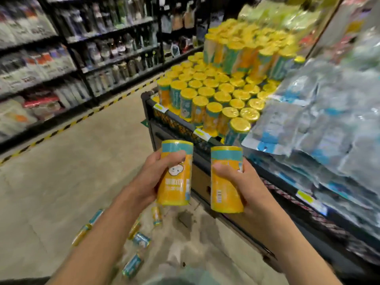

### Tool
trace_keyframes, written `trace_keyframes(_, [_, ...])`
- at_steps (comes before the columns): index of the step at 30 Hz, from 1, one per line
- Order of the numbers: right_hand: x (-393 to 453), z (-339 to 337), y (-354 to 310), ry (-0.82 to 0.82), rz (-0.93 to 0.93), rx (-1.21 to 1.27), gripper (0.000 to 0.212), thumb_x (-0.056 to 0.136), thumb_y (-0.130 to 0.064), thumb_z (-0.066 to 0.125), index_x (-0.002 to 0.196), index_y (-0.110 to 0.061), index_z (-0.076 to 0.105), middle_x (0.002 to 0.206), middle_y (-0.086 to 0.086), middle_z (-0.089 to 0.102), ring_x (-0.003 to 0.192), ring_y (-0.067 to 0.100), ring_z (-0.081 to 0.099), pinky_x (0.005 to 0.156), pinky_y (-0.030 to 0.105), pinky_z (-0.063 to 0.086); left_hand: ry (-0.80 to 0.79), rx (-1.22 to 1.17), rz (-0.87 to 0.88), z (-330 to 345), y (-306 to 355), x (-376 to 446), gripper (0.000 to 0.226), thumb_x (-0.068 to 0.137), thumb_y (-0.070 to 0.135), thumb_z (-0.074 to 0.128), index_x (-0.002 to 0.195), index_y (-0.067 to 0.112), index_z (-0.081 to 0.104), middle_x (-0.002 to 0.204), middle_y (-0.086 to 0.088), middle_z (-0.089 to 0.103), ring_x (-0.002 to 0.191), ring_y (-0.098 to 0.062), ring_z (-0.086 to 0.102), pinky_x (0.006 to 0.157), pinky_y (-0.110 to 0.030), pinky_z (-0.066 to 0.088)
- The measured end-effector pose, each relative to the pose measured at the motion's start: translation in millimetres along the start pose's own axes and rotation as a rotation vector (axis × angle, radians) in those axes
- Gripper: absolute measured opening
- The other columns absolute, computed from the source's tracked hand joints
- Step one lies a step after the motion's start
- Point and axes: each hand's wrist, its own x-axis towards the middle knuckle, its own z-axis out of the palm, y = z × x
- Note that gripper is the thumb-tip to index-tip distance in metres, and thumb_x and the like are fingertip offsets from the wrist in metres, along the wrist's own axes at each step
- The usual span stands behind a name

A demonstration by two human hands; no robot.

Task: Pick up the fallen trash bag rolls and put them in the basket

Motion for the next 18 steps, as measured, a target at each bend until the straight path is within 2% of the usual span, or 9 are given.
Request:
trace_keyframes(2, [-39, -36, -4, 0.030, -0.033, 0.101, 0.055, 0.068, -0.029, 0.083, 0.117, -0.015, 0.063, 0.092, 0.010, 0.071, 0.079, 0.026, 0.071, 0.070, 0.045, 0.060, -0.099, 0.010, -0.004, 45, 3, -17, 0.039, 0.073, 0.031, 0.073, 0.102, 0.007, 0.065, 0.082, -0.015, 0.067, 0.064, -0.024, 0.067, 0.057, -0.034, 0.057])
trace_keyframes(5, [-102, -91, -3, 0.094, -0.082, 0.279, 0.050, 0.064, -0.032, 0.083, 0.109, -0.016, 0.068, 0.090, 0.012, 0.071, 0.081, 0.029, 0.069, 0.074, 0.051, 0.059, -0.217, 0.010, -0.018, 117, -4, -47, 0.047, 0.074, 0.034, 0.077, 0.109, 0.006, 0.068, 0.090, -0.017, 0.069, 0.072, -0.027, 0.069, 0.065, -0.041, 0.060])
trace_keyframes(6, [-124, -107, -2, 0.119, -0.097, 0.329, 0.057, 0.059, -0.033, 0.086, 0.110, -0.015, 0.068, 0.092, 0.013, 0.071, 0.082, 0.030, 0.069, 0.074, 0.051, 0.060, -0.240, -0.002, -0.029, 141, -8, -59, 0.043, 0.074, 0.035, 0.075, 0.106, 0.008, 0.071, 0.088, -0.015, 0.071, 0.071, -0.027, 0.069, 0.066, -0.041, 0.060])
trace_keyframes(8, [-170, -140, 0, 0.181, -0.135, 0.388, 0.073, 0.048, -0.036, 0.094, 0.113, -0.013, 0.069, 0.094, 0.013, 0.072, 0.080, 0.027, 0.071, 0.069, 0.049, 0.061, -0.324, -0.010, -0.076, 189, -18, -85, 0.029, 0.075, 0.040, 0.064, 0.085, 0.017, 0.080, 0.079, -0.010, 0.074, 0.066, -0.023, 0.070, 0.067, -0.039, 0.059])
trace_keyframes(9, [-194, -157, 1, 0.228, -0.158, 0.400, 0.072, 0.052, -0.038, 0.091, 0.115, -0.013, 0.069, 0.094, 0.012, 0.073, 0.078, 0.024, 0.072, 0.066, 0.046, 0.063, -0.377, -0.004, -0.108, 214, -23, -98, 0.028, 0.075, 0.041, 0.063, 0.079, 0.019, 0.081, 0.079, -0.009, 0.074, 0.067, -0.022, 0.071, 0.069, -0.039, 0.059])
trace_keyframes(12, [-259, -209, 8, 0.405, -0.217, 0.392, 0.052, 0.069, -0.026, 0.080, 0.118, -0.015, 0.066, 0.095, 0.008, 0.076, 0.081, 0.021, 0.074, 0.067, 0.044, 0.063, -0.515, 0.040, -0.160, 282, -43, -135, 0.031, 0.075, 0.043, 0.064, 0.080, 0.018, 0.081, 0.086, -0.011, 0.075, 0.071, -0.023, 0.071, 0.071, -0.040, 0.059])
trace_keyframes(15, [-321, -255, 21, 0.584, -0.282, 0.392, 0.053, 0.068, -0.032, 0.074, 0.118, -0.017, 0.064, 0.094, 0.007, 0.077, 0.082, 0.022, 0.075, 0.069, 0.045, 0.063, -0.665, 0.089, -0.203, 349, -65, -169, 0.030, 0.074, 0.043, 0.064, 0.078, 0.019, 0.082, 0.085, -0.011, 0.076, 0.070, -0.023, 0.072, 0.065, -0.037, 0.061])
trace_keyframes(18, [-379, -291, 35, 0.730, -0.343, 0.398, 0.057, 0.070, -0.029, 0.082, 0.122, -0.019, 0.061, 0.101, 0.007, 0.076, 0.085, 0.024, 0.076, 0.067, 0.042, 0.061, -0.825, 0.129, -0.244, 412, -92, -199, 0.029, 0.076, 0.040, 0.061, 0.071, 0.019, 0.081, 0.077, -0.008, 0.075, 0.063, -0.020, 0.071, 0.058, -0.034, 0.060])
